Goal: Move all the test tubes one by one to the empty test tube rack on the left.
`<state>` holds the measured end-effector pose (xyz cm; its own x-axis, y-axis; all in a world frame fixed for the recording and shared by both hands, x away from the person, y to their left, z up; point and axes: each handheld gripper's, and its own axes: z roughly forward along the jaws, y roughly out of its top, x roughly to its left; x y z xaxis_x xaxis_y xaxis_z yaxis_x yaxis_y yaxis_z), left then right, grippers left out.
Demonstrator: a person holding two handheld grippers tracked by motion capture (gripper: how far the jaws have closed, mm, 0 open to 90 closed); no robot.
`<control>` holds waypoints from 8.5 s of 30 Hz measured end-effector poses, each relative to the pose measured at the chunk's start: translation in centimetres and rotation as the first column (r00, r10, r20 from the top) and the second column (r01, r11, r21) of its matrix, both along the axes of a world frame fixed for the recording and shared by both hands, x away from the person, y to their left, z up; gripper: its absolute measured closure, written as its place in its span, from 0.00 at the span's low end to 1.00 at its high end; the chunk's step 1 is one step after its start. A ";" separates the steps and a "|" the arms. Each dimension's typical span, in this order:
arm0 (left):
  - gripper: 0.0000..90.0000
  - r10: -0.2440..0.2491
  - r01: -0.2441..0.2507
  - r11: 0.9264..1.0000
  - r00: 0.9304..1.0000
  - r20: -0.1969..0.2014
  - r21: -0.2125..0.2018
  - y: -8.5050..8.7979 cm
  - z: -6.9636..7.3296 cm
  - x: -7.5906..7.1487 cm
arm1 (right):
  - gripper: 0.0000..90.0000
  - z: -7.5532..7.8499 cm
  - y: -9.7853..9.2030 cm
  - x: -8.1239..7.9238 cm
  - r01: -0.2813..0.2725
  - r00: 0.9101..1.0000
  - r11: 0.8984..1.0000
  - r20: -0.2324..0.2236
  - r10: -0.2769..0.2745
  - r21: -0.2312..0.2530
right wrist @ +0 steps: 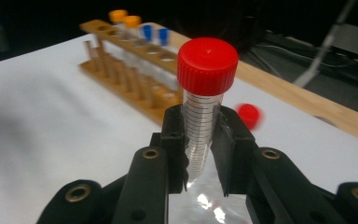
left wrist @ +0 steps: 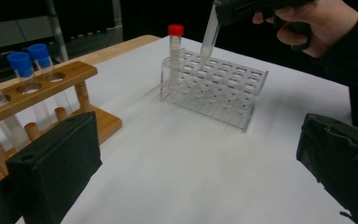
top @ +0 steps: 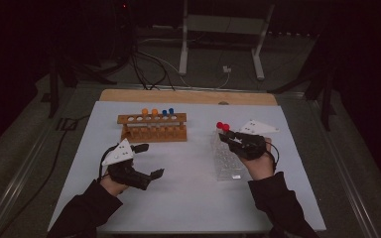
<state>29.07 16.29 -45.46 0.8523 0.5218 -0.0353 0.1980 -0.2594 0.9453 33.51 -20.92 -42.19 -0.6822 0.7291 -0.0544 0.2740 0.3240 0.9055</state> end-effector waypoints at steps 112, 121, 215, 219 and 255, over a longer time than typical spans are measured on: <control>0.80 0.221 -0.232 0.969 0.967 0.123 0.087 2.9 8.6 6.9 | 0.00 -1.7 6.4 -4.8 -0.218 0.971 0.973 -0.079 0.224 0.074; 0.80 0.286 -0.296 0.952 0.951 0.121 0.081 3.9 8.9 9.1 | 0.00 -1.6 6.2 -4.8 -0.227 0.970 0.970 -0.074 0.233 0.082; 0.08 0.249 -0.247 0.968 0.967 -0.056 0.039 4.5 3.1 9.1 | 0.00 0.4 1.3 -1.8 -0.131 0.990 0.984 -0.032 0.135 0.118; 0.02 0.181 -0.175 0.980 0.982 -0.052 0.093 3.2 2.6 6.8 | 0.00 -0.6 0.2 -0.4 -0.113 0.992 0.988 -0.044 0.118 0.101; 0.02 0.062 -0.059 0.994 0.997 -0.036 0.092 1.5 0.2 1.5 | 0.83 -5.2 -0.2 7.2 -0.011 0.993 0.996 -0.122 0.000 -0.091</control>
